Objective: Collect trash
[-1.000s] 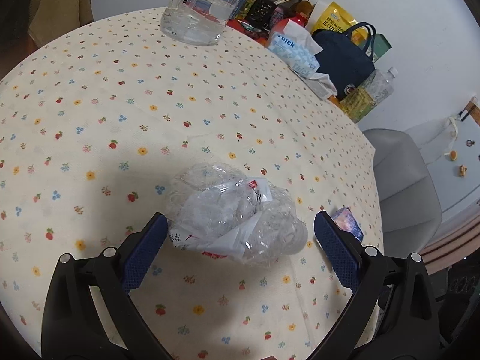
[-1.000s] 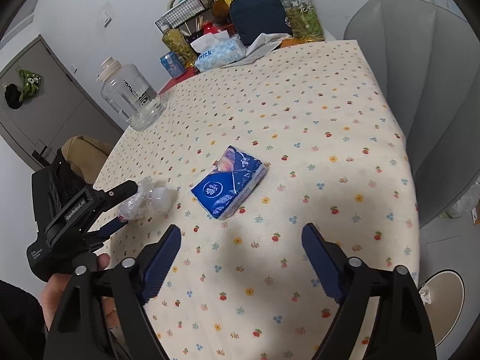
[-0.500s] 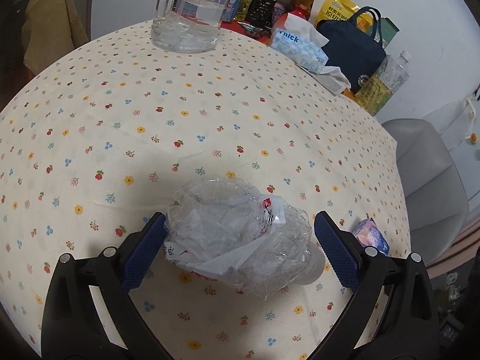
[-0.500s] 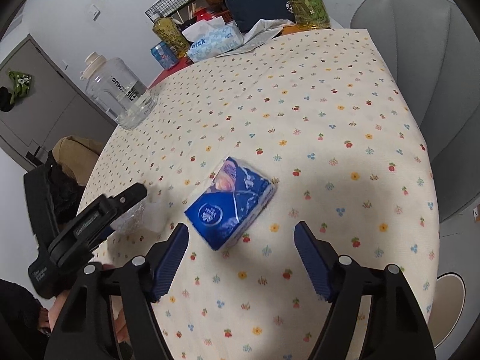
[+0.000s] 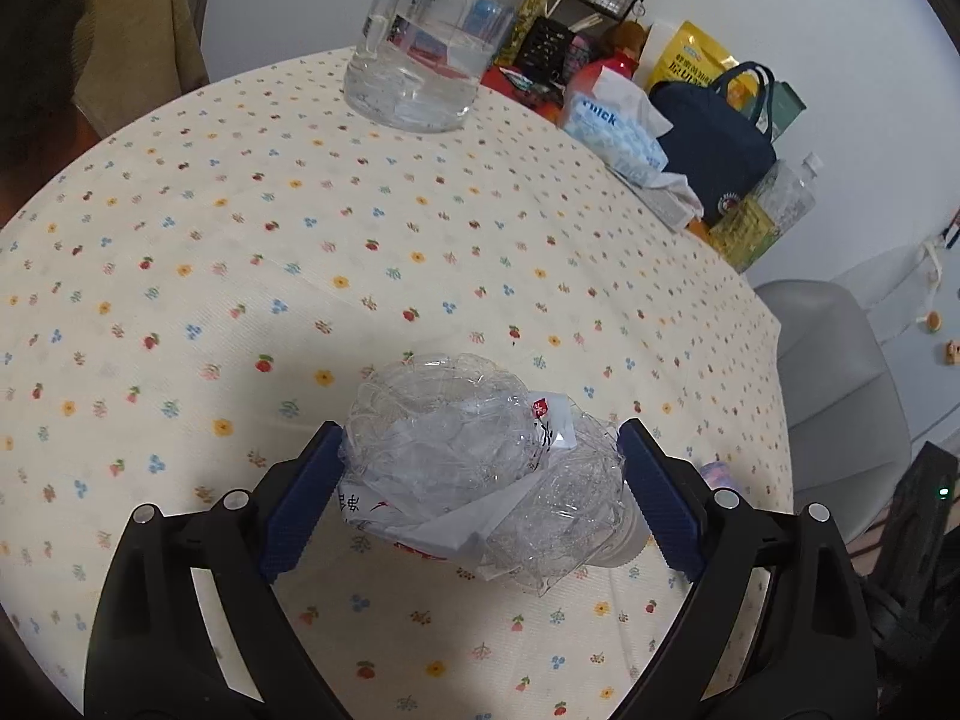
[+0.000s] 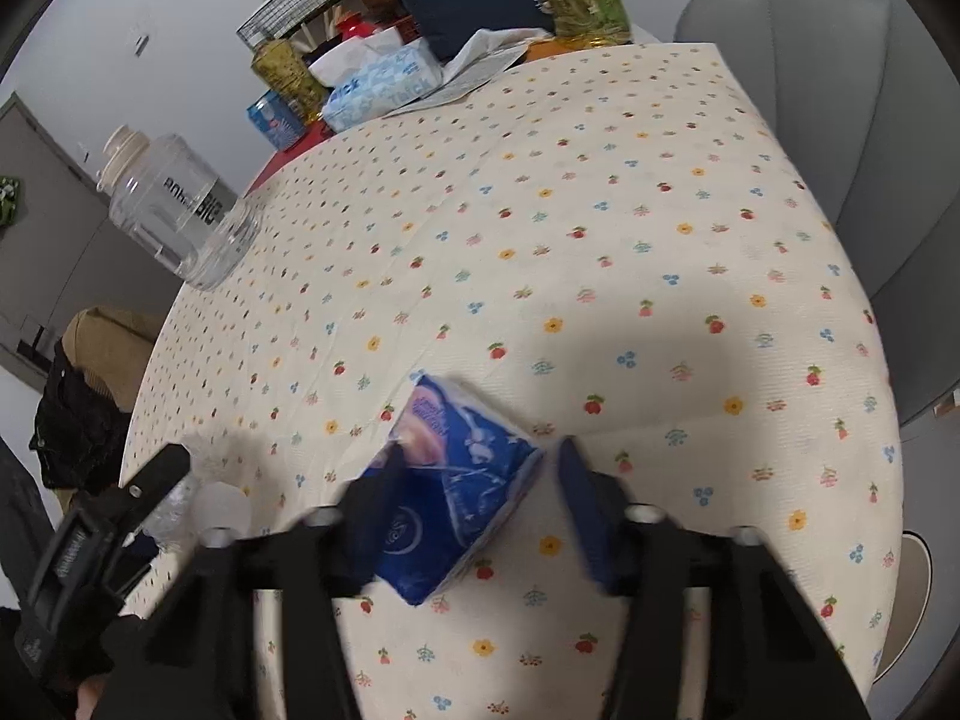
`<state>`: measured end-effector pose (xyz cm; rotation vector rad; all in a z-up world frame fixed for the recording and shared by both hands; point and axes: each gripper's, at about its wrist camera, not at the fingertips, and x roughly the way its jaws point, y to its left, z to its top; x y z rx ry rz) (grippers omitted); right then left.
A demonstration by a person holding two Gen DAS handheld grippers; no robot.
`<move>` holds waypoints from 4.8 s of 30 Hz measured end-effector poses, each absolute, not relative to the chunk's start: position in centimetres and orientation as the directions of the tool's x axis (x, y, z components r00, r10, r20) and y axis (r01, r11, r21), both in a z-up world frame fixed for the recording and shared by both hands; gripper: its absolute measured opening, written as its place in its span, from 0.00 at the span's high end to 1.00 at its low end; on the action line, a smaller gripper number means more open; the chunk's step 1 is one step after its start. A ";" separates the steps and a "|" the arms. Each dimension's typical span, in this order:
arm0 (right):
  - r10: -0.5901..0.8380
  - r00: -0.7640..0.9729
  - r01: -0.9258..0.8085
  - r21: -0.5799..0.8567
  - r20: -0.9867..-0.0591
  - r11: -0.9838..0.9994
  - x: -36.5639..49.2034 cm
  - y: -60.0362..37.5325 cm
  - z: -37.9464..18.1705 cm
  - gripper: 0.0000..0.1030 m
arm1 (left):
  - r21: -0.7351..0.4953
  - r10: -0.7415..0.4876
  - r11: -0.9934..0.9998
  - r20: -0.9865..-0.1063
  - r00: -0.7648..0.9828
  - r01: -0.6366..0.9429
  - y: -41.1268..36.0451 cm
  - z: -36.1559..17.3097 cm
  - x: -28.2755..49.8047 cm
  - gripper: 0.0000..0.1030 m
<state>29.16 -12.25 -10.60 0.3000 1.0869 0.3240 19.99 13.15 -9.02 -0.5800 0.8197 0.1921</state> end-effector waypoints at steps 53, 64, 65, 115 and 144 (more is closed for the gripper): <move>0.087 0.676 0.433 0.491 -0.732 0.756 6.2 -53.9 -13.4 0.85 | -0.356 -0.461 0.886 -0.738 0.493 0.297 -27.8 -7.4 20.0 0.12; 0.032 0.612 0.559 0.462 -0.790 0.688 4.0 -59.1 -19.1 0.80 | -0.312 -0.468 0.861 -0.793 0.390 0.401 -36.4 -10.7 18.5 0.12; 0.033 0.609 0.565 0.462 -0.793 0.683 4.0 -59.4 -19.6 0.80 | -0.304 -0.463 0.861 -0.799 0.383 0.407 -37.0 -10.9 18.3 0.12; -0.038 0.751 0.468 0.490 -0.659 0.736 -0.1 -56.6 -13.0 0.07 | -0.372 -0.636 0.735 -0.668 0.386 0.567 -33.0 -3.6 16.7 0.06; 0.020 0.817 0.154 0.252 -0.577 0.955 2.7 -37.2 -1.0 0.07 | -0.043 -0.203 0.974 -0.596 0.777 0.221 -10.2 2.1 10.2 0.06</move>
